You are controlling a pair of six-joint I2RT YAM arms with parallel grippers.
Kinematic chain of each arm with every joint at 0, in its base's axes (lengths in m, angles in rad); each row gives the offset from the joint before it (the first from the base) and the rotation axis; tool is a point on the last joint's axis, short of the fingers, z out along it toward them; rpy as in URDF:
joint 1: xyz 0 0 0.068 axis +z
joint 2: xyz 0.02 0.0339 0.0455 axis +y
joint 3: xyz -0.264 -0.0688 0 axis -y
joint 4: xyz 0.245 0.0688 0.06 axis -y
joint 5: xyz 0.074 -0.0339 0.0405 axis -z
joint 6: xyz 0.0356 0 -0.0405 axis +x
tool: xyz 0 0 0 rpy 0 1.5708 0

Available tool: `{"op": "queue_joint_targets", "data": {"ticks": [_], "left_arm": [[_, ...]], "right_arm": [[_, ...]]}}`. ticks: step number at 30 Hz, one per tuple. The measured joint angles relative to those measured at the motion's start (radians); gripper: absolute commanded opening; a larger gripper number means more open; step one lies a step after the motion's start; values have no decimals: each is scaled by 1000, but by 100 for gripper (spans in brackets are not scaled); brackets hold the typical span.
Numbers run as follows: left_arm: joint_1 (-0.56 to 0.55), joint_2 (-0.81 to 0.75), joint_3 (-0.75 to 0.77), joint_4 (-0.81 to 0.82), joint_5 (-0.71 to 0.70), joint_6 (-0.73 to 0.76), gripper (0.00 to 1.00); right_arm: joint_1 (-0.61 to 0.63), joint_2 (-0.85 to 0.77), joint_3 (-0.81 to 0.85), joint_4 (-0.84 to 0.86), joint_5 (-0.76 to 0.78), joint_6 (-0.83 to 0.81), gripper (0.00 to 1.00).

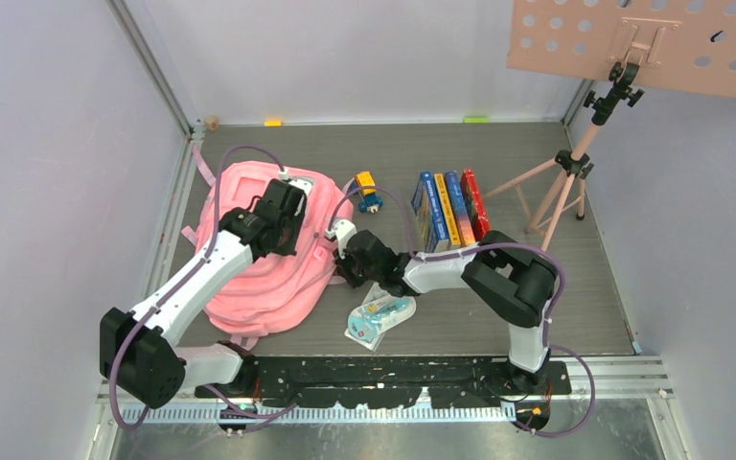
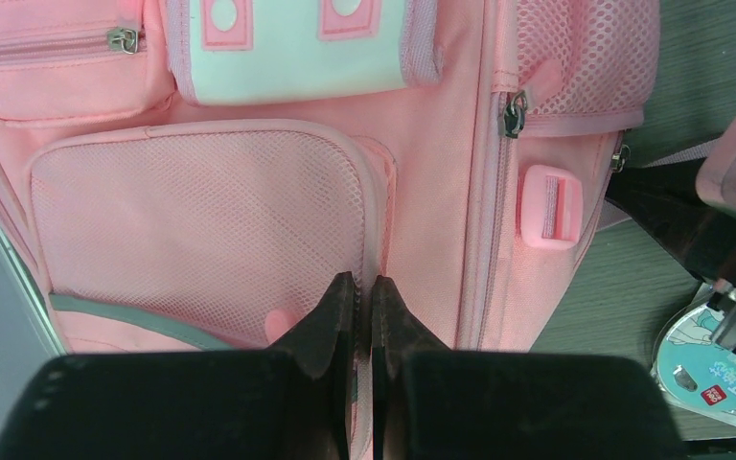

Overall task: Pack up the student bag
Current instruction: Unzip the student bag at the center of the board.

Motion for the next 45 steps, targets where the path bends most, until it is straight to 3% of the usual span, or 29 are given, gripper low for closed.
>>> {"op": "queue_joint_targets", "data": {"ticks": [17,19,24,30,45], "left_arm": [[19,0,0,3,11,-4,0],[21,0,0,3,13,-4,0],[25,0,0,3,27,-4,0],[26,0,0,3,34,-3,0],[35,0,0,3,59,-3,0]], "right_arm": [[72,-116,-56,-130,-42,72,1],[73,-122,-71,-130,-26,80,5],[9,-148,-96,-121,-43,119,28],[-102,-164,-103,-26,-114,172,45],[-138,-107,-90,115,-231,190,50]]}}
